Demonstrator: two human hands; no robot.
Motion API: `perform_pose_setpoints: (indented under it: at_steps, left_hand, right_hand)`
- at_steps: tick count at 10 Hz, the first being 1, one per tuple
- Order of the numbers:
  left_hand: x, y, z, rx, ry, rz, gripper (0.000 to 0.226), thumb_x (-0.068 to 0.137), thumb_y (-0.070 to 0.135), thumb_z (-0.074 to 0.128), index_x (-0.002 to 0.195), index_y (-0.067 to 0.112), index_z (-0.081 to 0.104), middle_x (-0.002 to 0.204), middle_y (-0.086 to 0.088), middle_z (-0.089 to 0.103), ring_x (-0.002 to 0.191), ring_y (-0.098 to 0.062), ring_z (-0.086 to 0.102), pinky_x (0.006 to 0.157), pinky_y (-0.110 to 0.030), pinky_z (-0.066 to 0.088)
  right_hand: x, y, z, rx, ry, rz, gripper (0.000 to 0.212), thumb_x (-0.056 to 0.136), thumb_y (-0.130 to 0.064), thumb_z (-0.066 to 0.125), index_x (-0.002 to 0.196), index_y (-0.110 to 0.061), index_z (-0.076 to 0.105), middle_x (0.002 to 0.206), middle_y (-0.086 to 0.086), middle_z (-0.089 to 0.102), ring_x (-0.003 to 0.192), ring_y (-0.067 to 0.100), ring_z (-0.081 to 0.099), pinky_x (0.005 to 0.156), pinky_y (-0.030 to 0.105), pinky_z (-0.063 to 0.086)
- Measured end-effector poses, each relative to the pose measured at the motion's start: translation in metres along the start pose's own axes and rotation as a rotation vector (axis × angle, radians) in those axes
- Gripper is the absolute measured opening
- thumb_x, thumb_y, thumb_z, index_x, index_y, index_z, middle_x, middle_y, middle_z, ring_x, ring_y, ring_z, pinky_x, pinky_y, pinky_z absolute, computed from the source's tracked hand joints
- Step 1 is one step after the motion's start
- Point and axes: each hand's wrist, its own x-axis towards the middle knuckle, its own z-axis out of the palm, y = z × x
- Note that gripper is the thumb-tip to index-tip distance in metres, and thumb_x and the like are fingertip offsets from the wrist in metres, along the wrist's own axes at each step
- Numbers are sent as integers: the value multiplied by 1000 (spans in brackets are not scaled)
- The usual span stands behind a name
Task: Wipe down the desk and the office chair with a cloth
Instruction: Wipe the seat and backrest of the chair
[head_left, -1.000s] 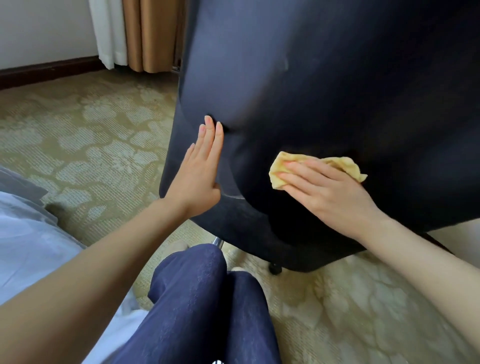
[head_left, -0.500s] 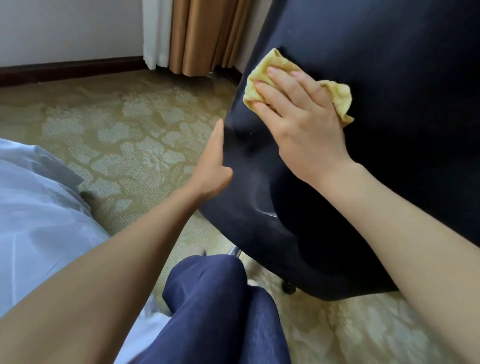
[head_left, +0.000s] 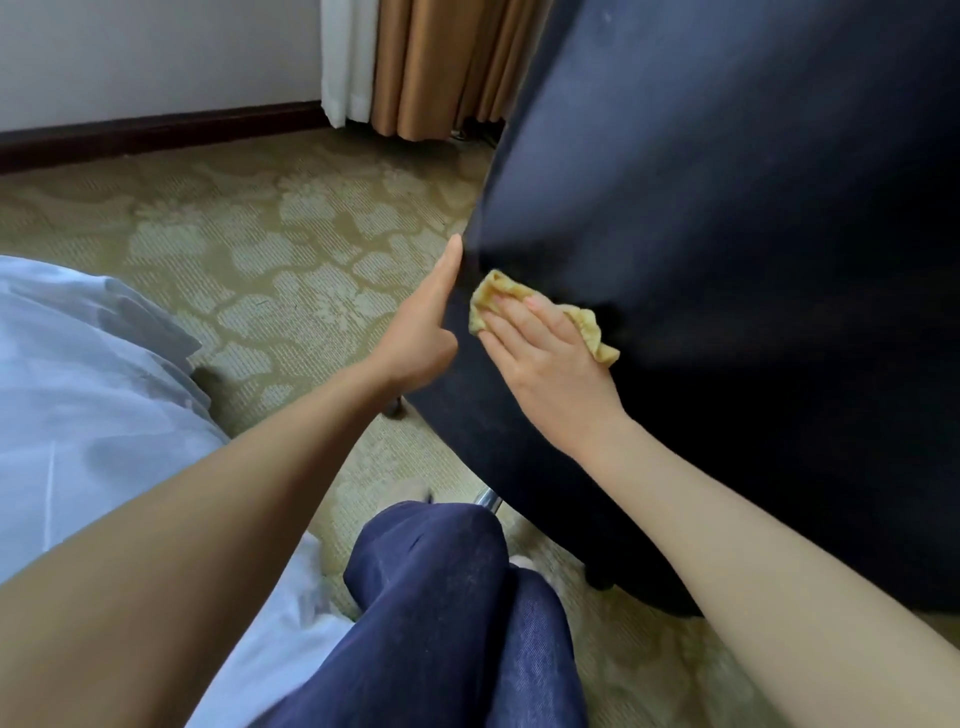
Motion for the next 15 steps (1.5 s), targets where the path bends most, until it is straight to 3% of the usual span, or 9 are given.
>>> perform_pose_setpoints:
  at_steps: [2,3,4,5,7,9,10,12,15]
  left_hand:
    - [-6,8,-1,52,-23,1,98,67,-23,29,153,18,6,157,9,7,136,7,3,110,-7,10]
    - [-9,10,-3,68,-39,-25,98,68,-22,29,153,19,4,160,4,5,145,-6,3,118,-25,11]
    - [-13,9,-3,96,-52,-30,98,70,-22,31,153,20,3,160,4,6,146,-9,3,119,-30,13]
    - [-16,4,-3,124,-59,-30,94,74,-23,35,153,19,6,160,3,9,145,-8,6,119,-29,15]
    - [-25,-2,-3,102,-100,-26,95,75,-22,35,153,26,11,158,10,15,145,-6,13,118,-31,19]
    - [-41,-1,1,32,-127,-25,100,69,-23,30,153,27,10,158,10,14,144,-4,12,118,-29,20]
    - [-45,2,0,26,-128,-3,100,67,-24,31,153,25,12,158,10,14,143,-2,12,118,-28,20]
    - [-45,-1,-7,-40,-185,-11,104,62,-27,32,152,23,16,158,7,19,143,-2,15,117,-28,21]
    - [-47,-38,-4,238,-287,-169,94,76,-18,37,153,26,5,149,-15,37,129,-35,42,87,-18,39]
  right_hand:
    - [-63,-10,12,28,-237,-206,42,90,-17,47,132,-12,55,138,1,52,130,15,45,111,30,32]
    - [-83,-5,8,-33,-378,-271,45,99,-26,35,141,-14,41,151,1,34,141,14,24,118,30,10]
    - [-102,8,-1,104,-397,-254,47,98,-29,40,142,-14,38,152,0,31,142,10,21,118,27,9]
    - [-115,23,-21,87,-292,-206,44,78,-26,69,120,-15,65,130,-1,59,122,10,53,109,26,33]
    - [-87,61,-60,35,-80,-90,46,89,-11,31,122,-6,62,130,8,59,122,24,53,104,41,41]
    - [-36,81,-93,-30,87,-36,42,96,-9,31,131,-3,53,137,10,51,128,24,47,110,39,30]
    - [-7,75,-95,-26,66,25,46,102,-9,19,147,-4,26,153,11,26,143,25,20,118,36,7]
    - [28,31,-73,9,107,160,50,96,-9,28,145,-12,32,154,5,26,145,20,13,114,30,-9]
    - [12,-35,6,-51,-17,-84,45,97,-22,35,139,-13,44,146,0,43,137,16,35,114,32,20]
